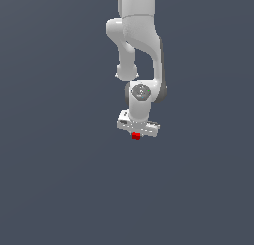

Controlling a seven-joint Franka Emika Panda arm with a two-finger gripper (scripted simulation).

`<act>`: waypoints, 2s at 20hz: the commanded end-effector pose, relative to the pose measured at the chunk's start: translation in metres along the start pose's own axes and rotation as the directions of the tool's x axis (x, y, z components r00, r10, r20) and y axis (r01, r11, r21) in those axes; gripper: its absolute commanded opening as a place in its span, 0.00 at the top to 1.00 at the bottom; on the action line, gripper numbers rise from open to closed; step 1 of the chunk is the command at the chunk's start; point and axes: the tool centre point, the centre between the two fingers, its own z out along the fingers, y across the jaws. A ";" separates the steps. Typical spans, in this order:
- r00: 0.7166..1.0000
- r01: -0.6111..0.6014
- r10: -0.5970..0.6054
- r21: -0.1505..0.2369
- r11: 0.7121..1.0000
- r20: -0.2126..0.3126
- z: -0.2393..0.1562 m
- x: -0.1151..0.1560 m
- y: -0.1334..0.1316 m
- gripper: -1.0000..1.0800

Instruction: Pick up the red cube and move it to a goal position.

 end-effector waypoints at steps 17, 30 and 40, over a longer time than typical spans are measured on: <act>1.000 -0.001 0.001 0.000 1.000 -0.001 -0.016 0.000 0.004 1.00; 1.000 -0.002 0.002 0.001 1.000 -0.001 -0.113 0.001 0.030 1.00; 1.000 -0.002 0.002 0.001 1.000 0.000 -0.225 0.003 0.060 1.00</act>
